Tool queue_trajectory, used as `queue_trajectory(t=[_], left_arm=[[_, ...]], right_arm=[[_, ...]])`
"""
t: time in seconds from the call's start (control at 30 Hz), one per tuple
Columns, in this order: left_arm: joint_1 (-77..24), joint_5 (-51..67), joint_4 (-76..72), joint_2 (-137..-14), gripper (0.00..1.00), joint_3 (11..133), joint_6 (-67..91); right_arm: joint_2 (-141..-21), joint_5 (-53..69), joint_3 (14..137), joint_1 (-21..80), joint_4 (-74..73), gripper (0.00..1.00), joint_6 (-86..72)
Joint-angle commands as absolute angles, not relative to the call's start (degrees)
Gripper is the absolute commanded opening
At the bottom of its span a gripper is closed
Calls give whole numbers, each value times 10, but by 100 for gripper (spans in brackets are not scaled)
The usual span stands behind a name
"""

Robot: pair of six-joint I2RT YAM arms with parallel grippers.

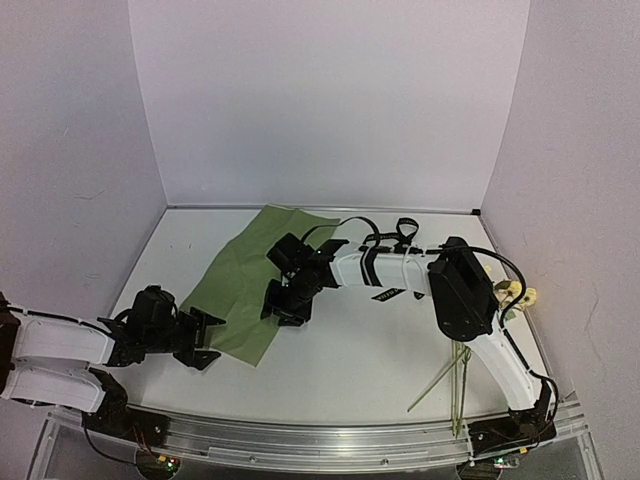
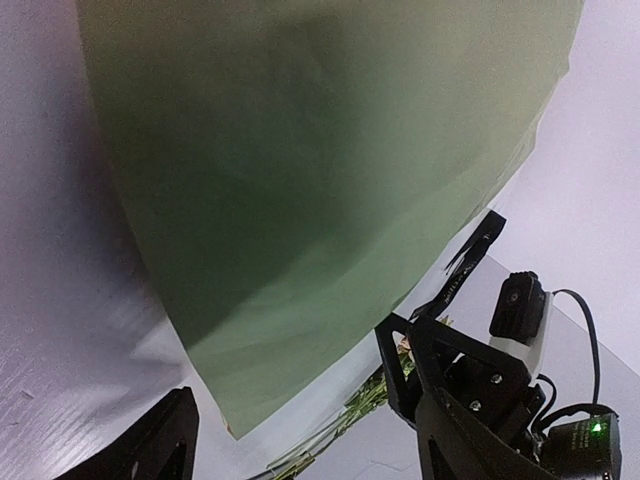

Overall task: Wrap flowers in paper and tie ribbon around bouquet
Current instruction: Pick up the corner of the folded wrapping paper at the center of the board.

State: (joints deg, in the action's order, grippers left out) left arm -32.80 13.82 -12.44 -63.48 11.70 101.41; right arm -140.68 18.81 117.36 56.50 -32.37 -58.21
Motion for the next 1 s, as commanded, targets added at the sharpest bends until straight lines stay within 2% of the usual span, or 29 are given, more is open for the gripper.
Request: queue_trajectory(t=[0.0,0.33,0.7,0.83,0.97], left_arm=[[-325,142,-169,-651,75,120,999],[-325,126,-197,-667,67,107,996],[-325,128,-211,-708,65,119,983],[-325,124,-225,-724,54,121,982],[-325,118,-239,-734,36,120,974]], right_arm=[[-1400,189,1179,565,-313,47,-584],[-1407,188,1183,565,-313,48,-586],[-1424,190,1195,565,-315,48,-588],[-1425,190,1194,564,-319,48,-581],[-1429,197,1197,565,-324,48,-573]])
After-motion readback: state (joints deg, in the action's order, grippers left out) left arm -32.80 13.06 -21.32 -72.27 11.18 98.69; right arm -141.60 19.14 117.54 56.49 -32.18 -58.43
